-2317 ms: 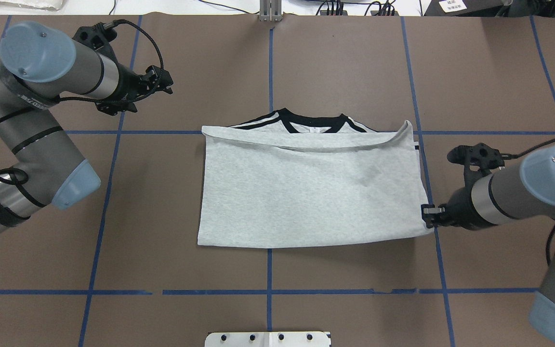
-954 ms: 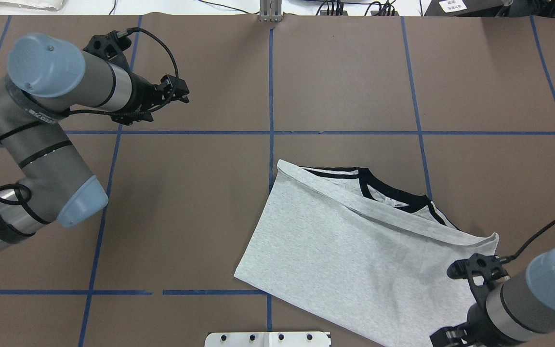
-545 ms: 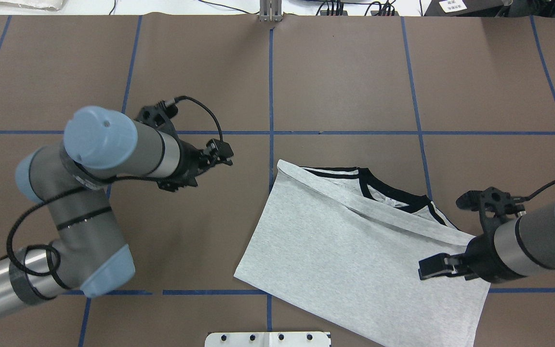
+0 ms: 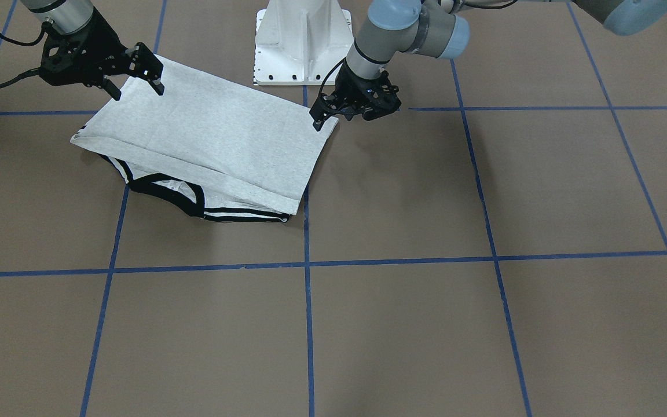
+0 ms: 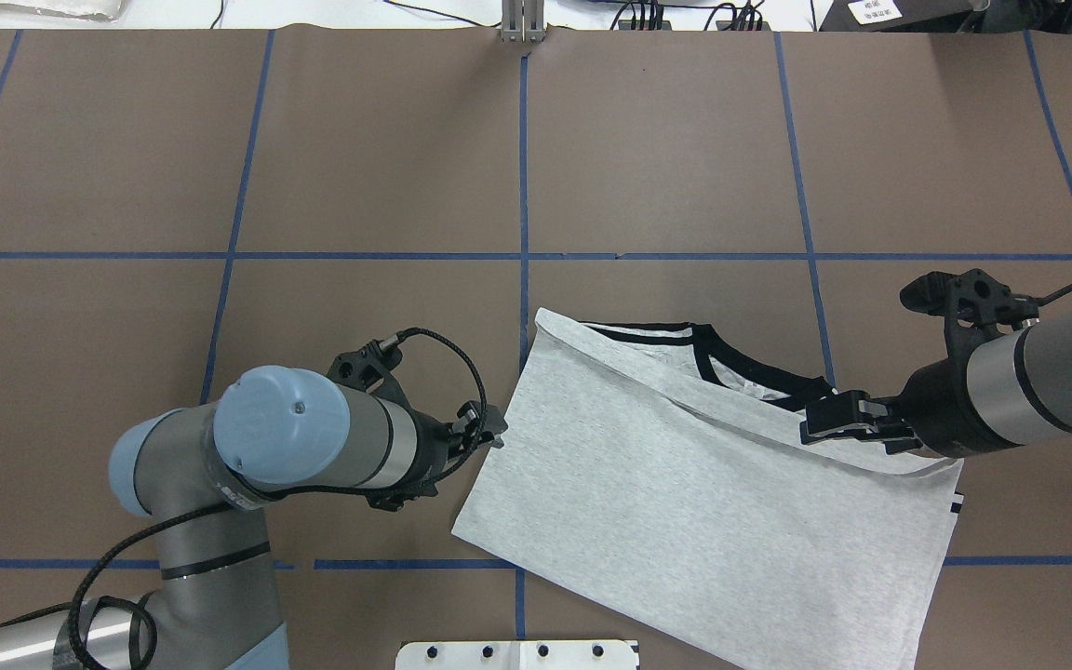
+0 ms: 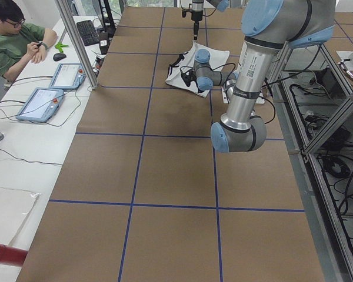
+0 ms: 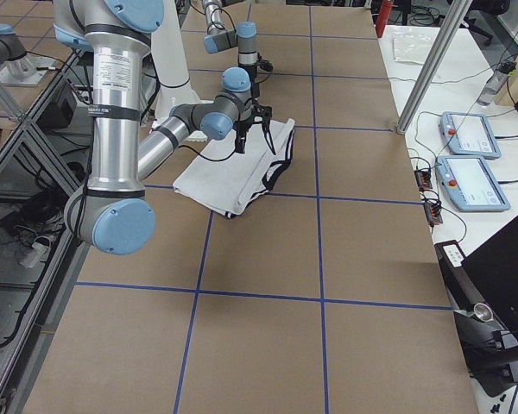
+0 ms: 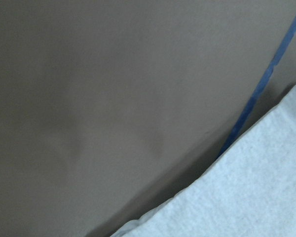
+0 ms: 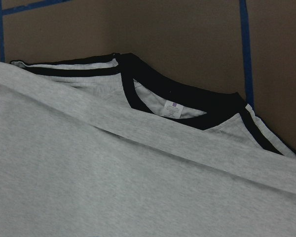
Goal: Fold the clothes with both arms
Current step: 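Grasp the shirt's near corner with the left gripper while the right holds the collar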
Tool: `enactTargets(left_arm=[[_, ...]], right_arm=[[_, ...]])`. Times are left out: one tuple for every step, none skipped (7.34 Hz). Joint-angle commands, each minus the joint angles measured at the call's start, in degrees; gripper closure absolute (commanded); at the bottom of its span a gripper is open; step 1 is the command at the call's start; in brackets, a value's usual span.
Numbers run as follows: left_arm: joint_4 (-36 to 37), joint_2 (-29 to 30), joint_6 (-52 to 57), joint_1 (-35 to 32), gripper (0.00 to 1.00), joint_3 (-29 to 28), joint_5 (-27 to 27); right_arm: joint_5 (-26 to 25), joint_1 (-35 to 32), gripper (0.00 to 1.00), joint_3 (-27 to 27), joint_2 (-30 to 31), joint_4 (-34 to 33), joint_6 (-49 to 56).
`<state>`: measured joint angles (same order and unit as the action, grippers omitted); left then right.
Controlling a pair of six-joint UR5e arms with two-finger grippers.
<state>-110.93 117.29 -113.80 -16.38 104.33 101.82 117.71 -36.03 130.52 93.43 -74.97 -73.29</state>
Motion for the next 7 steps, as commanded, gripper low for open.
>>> enactTargets(left_arm=[[1.5, 0.1, -0.6, 1.7, 0.04, -0.7, -0.3], [1.5, 0.4, -0.6, 2.6, 0.05, -1.6, -0.4], [1.4, 0.8, -0.6, 2.6, 0.06, -2.6, -0.5], [1.2, 0.8, -0.5, 2.6, 0.09, -3.2, -0.5], [1.2, 0.9, -0.5, 2.6, 0.15, -3.3, -0.5], [1.2, 0.9, -0.5, 2.6, 0.21, -3.4, -0.5], [1.2, 0.9, -0.5, 2.6, 0.30, -3.4, -0.5]], right_arm=[[-0.1, -0.2, 0.00, -0.2, -0.4, 0.0, 0.0], [-0.1, -0.2, 0.00, -0.2, -0.4, 0.0, 0.0], [-0.1, -0.2, 0.00, -0.2, -0.4, 0.0, 0.0], [-0.2, -0.2, 0.00, -0.3, -0.4, 0.0, 0.0], [-0.1, -0.2, 0.00, -0.3, -0.4, 0.0, 0.0], [-0.1, -0.2, 0.00, -0.3, -0.4, 0.0, 0.0], [-0.1, -0.2, 0.00, -0.3, -0.4, 0.0, 0.0]])
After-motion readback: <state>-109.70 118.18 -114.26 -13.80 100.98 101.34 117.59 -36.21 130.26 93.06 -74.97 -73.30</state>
